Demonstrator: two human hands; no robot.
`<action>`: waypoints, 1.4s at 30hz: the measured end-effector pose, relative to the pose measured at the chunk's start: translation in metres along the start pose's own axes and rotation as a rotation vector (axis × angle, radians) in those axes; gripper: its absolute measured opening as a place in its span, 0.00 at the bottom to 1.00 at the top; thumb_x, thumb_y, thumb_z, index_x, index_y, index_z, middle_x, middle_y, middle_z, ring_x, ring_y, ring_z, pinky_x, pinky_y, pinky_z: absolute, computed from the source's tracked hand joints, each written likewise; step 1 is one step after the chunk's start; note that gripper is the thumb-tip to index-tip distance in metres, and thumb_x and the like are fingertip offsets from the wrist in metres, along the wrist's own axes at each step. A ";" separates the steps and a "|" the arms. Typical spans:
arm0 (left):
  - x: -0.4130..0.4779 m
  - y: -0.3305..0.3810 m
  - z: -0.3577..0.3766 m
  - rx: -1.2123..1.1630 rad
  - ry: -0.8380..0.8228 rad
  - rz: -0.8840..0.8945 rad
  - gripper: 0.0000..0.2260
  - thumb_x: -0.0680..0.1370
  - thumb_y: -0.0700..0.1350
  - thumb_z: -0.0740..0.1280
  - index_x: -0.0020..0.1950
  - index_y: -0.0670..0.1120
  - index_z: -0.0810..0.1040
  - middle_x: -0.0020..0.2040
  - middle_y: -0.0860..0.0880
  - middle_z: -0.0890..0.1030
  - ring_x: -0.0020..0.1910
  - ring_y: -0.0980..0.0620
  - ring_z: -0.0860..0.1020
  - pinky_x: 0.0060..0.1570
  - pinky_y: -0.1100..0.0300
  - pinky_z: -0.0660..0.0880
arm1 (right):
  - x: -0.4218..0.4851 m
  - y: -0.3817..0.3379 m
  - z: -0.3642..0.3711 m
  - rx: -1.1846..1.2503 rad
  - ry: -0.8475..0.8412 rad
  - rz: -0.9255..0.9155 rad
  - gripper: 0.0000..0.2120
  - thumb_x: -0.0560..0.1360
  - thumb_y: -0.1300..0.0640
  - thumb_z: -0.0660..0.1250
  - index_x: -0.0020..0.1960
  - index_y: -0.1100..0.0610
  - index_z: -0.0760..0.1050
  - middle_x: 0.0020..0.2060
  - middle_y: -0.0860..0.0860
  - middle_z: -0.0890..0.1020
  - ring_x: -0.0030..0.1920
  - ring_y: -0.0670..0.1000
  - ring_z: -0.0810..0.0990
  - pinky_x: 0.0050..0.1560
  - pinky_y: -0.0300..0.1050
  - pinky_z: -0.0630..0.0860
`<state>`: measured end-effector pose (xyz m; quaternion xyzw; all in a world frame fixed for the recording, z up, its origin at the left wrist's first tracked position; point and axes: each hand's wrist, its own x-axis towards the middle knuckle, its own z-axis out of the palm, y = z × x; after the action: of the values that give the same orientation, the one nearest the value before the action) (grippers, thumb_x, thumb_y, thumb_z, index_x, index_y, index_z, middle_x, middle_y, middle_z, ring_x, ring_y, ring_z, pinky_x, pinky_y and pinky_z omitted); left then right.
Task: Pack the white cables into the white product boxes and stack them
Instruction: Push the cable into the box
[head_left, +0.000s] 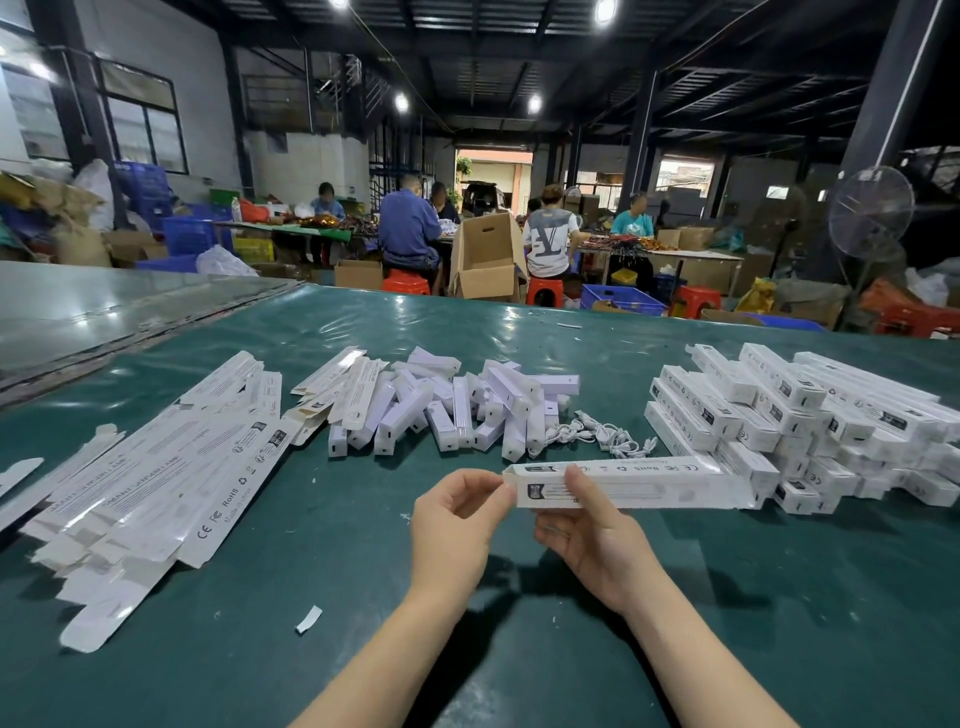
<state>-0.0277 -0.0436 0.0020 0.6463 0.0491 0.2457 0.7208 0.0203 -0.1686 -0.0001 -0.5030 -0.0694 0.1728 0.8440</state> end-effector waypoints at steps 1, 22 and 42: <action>0.000 -0.001 0.000 0.021 0.046 -0.001 0.07 0.71 0.35 0.71 0.36 0.45 0.80 0.32 0.54 0.83 0.34 0.60 0.79 0.46 0.59 0.78 | 0.000 0.002 0.001 -0.024 0.043 -0.025 0.18 0.61 0.50 0.70 0.44 0.61 0.78 0.31 0.53 0.82 0.27 0.47 0.77 0.29 0.39 0.76; 0.000 -0.001 -0.007 0.510 -0.356 -0.033 0.25 0.73 0.40 0.65 0.67 0.54 0.64 0.46 0.59 0.81 0.38 0.63 0.78 0.47 0.68 0.72 | -0.002 0.002 -0.007 -0.899 0.556 -0.703 0.08 0.69 0.63 0.66 0.48 0.55 0.74 0.30 0.45 0.77 0.33 0.53 0.71 0.35 0.44 0.66; 0.094 -0.022 -0.047 1.195 0.129 0.202 0.11 0.76 0.45 0.63 0.39 0.45 0.82 0.39 0.48 0.80 0.44 0.46 0.76 0.41 0.56 0.71 | 0.005 -0.013 -0.019 -1.593 0.275 -0.427 0.17 0.73 0.35 0.57 0.49 0.49 0.67 0.38 0.45 0.74 0.39 0.51 0.71 0.36 0.45 0.63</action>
<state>0.0433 0.0371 -0.0036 0.9242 0.1604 0.2816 0.2020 0.0333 -0.1880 0.0015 -0.9419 -0.1609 -0.1546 0.2513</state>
